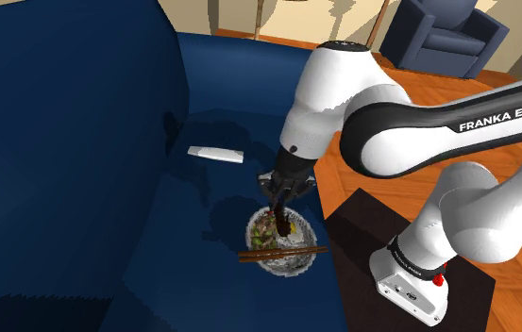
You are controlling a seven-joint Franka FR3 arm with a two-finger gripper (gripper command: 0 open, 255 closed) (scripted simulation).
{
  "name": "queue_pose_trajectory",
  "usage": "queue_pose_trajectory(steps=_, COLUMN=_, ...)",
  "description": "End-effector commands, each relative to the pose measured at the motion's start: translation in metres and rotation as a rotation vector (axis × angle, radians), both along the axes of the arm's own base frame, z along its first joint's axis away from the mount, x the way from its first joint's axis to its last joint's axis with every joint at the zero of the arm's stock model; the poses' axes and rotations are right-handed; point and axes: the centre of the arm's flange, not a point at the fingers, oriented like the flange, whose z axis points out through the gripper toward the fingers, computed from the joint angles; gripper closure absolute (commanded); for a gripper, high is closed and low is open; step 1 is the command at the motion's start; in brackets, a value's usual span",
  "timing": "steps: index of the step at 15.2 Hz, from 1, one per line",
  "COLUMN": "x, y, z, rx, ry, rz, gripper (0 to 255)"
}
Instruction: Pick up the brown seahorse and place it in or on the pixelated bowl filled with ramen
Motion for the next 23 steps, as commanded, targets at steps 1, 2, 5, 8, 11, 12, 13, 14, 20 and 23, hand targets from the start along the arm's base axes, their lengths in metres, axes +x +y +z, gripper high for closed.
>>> queue_pose_trajectory(steps=1, x=-0.018, y=-0.017, z=0.000, rx=0.001, ry=0.001, rz=0.000, gripper=255)
queue_pose_trajectory(steps=2, x=-0.018, y=-0.017, z=-0.005, rx=0.001, ry=0.001, rz=0.000, gripper=255)
queue_pose_trajectory(steps=5, x=-0.018, y=-0.017, z=-0.021, rx=0.001, ry=0.001, rz=0.000, gripper=255)
queue_pose_trajectory(steps=8, x=-0.018, y=-0.017, z=-0.037, rx=0.001, ry=0.001, rz=0.000, gripper=255)
queue_pose_trajectory(steps=11, x=-0.018, y=-0.017, z=-0.052, rx=0.001, ry=0.001, rz=0.000, gripper=255)
queue_pose_trajectory(steps=12, x=-0.018, y=-0.017, z=-0.058, rx=0.001, ry=0.001, rz=0.000, gripper=255)
queue_pose_trajectory(steps=13, x=-0.018, y=-0.017, z=-0.063, rx=0.001, ry=0.001, rz=0.000, gripper=255)
queue_pose_trajectory(steps=14, x=-0.018, y=-0.017, z=-0.071, rx=0.001, ry=0.001, rz=0.000, gripper=255)
queue_pose_trajectory(steps=20, x=-0.018, y=-0.017, z=-0.071, rx=0.001, ry=0.001, rz=0.000, gripper=255)
queue_pose_trajectory(steps=23, x=-0.018, y=-0.017, z=-0.071, rx=0.001, ry=0.001, rz=0.000, gripper=0)
